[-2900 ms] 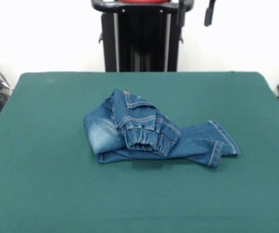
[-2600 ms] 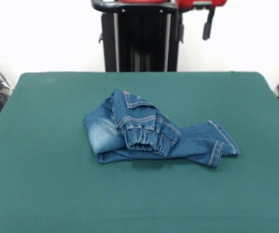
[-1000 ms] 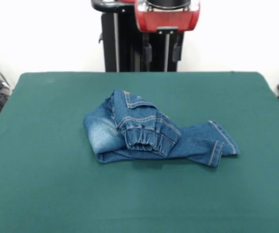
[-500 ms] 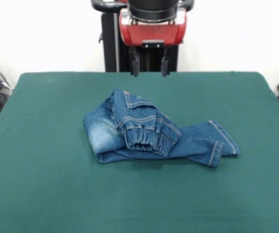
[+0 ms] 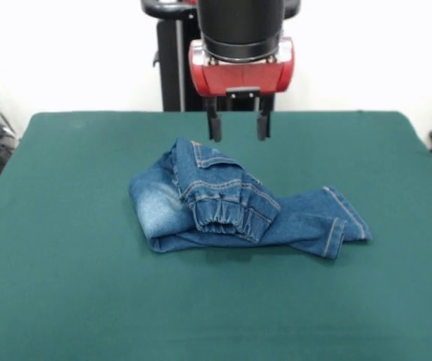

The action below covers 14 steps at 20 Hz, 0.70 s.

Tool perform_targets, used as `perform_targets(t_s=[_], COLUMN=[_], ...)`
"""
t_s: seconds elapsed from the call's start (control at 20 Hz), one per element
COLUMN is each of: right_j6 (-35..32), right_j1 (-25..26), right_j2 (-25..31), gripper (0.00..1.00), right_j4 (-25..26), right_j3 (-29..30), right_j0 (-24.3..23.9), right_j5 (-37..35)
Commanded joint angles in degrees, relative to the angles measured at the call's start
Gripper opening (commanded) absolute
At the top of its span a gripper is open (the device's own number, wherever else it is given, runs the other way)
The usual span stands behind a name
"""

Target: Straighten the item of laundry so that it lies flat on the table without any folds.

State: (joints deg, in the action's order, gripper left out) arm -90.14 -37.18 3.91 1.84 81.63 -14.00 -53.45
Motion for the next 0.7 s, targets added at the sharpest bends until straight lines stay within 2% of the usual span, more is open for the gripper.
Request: perform_targets(t_s=[0.05,0.3,0.55,0.7], right_j6=[6.7,8.6,11.5,13.5], right_j1=[2.8,3.7,6.1,7.3], right_j2=[7.8,9.1,11.0,12.7], gripper=[1.0,1.0,1.0,1.0], right_j4=[1.9,2.5,3.8,4.4], right_j3=[-0.5,-0.7,-5.5,-5.9], right_j0=[-1.4,-3.1,-5.3,-7.3], right_j5=[-5.2,-4.7,-9.0,-9.2])
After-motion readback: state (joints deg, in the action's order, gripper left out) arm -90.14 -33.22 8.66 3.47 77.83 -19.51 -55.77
